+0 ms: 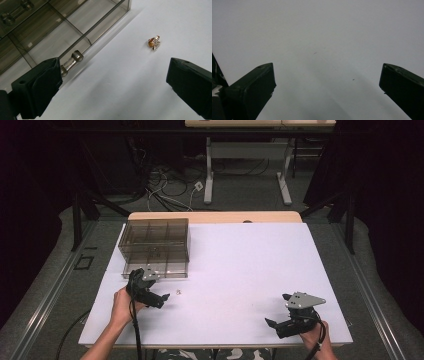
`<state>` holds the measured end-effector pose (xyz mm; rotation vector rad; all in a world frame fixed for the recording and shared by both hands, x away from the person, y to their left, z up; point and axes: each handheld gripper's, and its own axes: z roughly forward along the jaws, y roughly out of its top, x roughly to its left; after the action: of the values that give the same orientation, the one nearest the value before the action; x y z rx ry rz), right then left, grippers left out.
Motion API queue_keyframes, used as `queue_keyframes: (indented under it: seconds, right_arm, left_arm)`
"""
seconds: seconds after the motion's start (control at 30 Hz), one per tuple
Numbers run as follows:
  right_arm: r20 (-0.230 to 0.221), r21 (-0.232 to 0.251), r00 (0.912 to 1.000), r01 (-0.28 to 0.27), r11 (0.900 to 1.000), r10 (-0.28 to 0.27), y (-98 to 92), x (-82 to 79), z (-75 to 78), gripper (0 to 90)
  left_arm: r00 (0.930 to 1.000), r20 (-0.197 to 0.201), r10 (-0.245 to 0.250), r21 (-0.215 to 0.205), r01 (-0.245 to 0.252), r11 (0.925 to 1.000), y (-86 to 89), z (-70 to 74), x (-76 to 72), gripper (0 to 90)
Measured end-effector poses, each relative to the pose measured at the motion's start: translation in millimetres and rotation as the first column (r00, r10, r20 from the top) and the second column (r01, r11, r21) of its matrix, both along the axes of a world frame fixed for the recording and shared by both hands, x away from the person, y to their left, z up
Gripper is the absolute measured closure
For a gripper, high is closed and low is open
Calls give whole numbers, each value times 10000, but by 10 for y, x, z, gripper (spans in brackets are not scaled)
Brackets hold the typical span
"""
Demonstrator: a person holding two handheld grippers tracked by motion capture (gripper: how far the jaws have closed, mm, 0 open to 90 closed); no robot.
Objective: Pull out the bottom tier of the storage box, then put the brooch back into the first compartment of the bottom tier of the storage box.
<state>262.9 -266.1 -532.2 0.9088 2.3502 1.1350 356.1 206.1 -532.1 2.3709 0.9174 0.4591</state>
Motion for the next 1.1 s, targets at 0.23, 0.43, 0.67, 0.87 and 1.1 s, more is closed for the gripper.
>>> queue_keyframes:
  seconds: [0.23,0.43,0.67,0.87,1.1]
  right_arm:
    - [-71,-44,9999,-82,10000,81,4,1,-4,0]
    - [-34,13,10000,9,10000,-9,3,0,-6,0]
    - [-98,1,9999,-41,10000,41,7,-1,-12,0]
    - [-45,-34,10000,-58,10000,57,12,-1,-10,0]
    - [-50,-28,10000,-59,10000,59,2,6,-13,0]
  left_arm:
    - [9999,23,125,-296,-124,9995,-24,-2,-8,0]
    - [9998,-51,170,-574,-173,9982,-40,-20,-6,0]
    - [9998,56,172,-633,-168,9979,-70,-24,-19,0]
    - [9999,91,135,-764,-128,9970,-106,-35,-35,0]
    - [9997,214,132,-704,-116,9975,-170,-58,-41,42]
